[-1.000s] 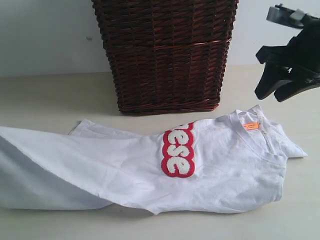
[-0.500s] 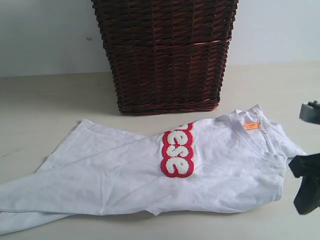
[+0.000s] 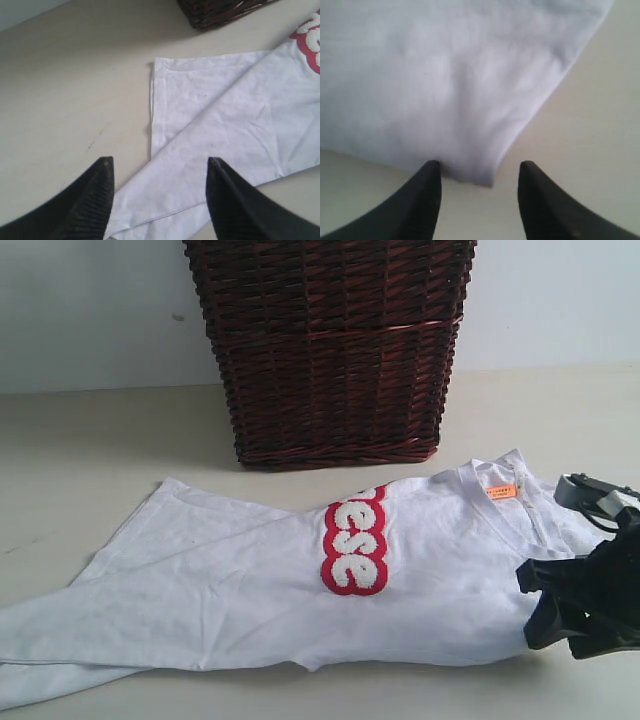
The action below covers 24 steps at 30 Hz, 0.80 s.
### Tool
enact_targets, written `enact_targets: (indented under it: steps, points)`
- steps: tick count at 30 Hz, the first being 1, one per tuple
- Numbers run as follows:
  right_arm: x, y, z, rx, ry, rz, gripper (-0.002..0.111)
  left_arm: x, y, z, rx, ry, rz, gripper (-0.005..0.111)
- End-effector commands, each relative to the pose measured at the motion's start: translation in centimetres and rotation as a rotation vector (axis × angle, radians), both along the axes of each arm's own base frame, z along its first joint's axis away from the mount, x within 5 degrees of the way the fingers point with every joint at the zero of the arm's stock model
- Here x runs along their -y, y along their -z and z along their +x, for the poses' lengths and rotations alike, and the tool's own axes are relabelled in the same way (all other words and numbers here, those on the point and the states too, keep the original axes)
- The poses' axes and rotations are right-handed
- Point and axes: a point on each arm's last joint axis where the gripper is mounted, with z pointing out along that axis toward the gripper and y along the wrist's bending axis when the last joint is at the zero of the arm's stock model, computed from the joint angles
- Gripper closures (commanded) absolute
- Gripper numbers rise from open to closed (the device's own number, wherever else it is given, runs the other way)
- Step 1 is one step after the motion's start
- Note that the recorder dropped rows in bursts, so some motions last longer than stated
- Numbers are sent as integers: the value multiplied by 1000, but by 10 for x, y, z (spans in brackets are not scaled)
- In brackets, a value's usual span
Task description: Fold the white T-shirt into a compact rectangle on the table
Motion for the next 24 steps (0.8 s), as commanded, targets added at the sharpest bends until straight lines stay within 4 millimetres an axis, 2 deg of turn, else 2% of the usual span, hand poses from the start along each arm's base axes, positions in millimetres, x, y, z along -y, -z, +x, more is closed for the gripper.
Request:
enact_targets:
  steps: [1,3,4,5,8,9,14,21,24]
  points:
    - [1,15,8,30,9,0,60,1,-5,0,26,7,-15,52]
    - [-4,15,8,31,-14,58,63,1,-5,0,26,7,-15,52]
    - [-8,13,8,36,-39,99,68,1,-5,0,26,7,-15,53]
    - [-11,11,8,40,-71,143,74,1,-5,0,26,7,-15,53]
    - [-20,1,9,41,-162,252,105,1,-5,0,26,7,-15,53]
    - [-22,-2,8,37,-180,284,108,1,-5,0,26,7,-15,53]
    - [-27,-24,7,67,-230,341,108,1,-5,0,26,7,-15,53]
    - [-44,-104,20,259,-280,602,108,1,-5,0,23,7,-21,53]
    - [-43,-121,39,383,-203,582,108,1,-5,0,26,8,-22,53]
